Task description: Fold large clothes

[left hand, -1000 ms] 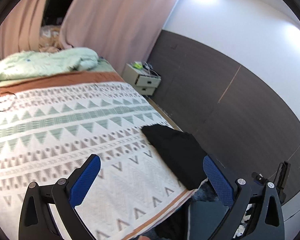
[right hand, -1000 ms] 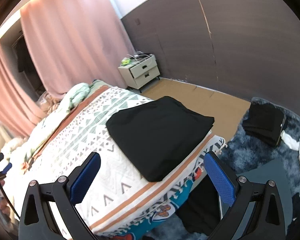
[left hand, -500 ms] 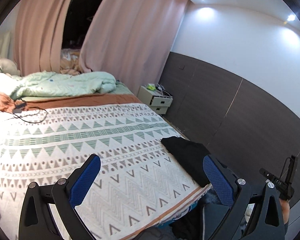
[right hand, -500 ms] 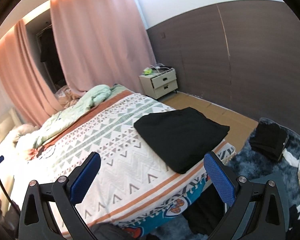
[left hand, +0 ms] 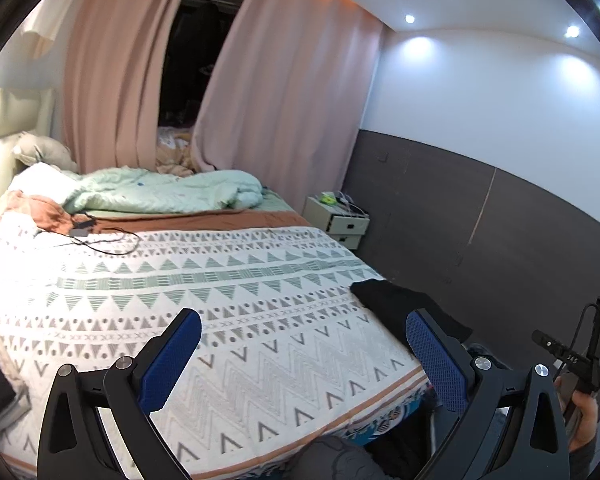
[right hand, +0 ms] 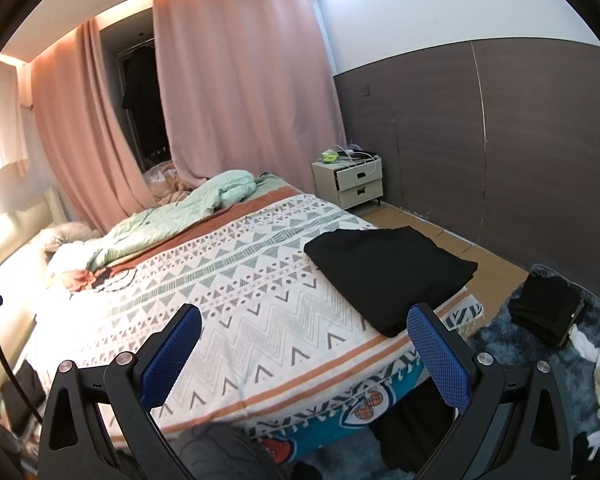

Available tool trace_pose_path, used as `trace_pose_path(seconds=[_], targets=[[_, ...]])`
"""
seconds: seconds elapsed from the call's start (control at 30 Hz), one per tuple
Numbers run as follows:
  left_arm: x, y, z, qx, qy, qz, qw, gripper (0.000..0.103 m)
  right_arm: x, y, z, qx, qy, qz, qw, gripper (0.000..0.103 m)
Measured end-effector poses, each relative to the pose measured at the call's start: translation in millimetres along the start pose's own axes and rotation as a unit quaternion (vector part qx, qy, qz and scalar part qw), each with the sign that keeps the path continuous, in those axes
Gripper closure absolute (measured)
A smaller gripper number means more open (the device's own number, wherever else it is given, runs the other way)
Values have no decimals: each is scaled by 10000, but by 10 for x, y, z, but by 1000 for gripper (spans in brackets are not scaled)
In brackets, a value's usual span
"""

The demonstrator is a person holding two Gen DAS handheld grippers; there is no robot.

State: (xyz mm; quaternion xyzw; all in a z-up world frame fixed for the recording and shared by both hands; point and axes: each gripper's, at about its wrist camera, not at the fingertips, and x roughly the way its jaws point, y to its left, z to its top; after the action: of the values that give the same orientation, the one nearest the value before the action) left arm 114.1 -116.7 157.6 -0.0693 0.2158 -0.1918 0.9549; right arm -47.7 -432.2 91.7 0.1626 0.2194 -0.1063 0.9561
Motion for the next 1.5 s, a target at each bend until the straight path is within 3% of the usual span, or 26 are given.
trace_pose_path(seconds=[0.43, 0.57, 0.8, 1.5], targets=[[-450, 228, -547, -32, -242, 491, 9985, 1, -201, 284, -444, -173, 14, -9, 9998, 0], [-527, 236, -712, 241, -220, 690, 9971, 1, -231, 361, -625, -251, 77, 182, 9995, 0], [-546, 255, -957, 186, -92, 865, 9960, 1, -243, 415, -846, -329, 245, 232, 9989, 0], [-515, 265, -1067, 250, 56, 937, 9953, 1, -57, 405, -976, -273, 443, 326, 9981, 0]])
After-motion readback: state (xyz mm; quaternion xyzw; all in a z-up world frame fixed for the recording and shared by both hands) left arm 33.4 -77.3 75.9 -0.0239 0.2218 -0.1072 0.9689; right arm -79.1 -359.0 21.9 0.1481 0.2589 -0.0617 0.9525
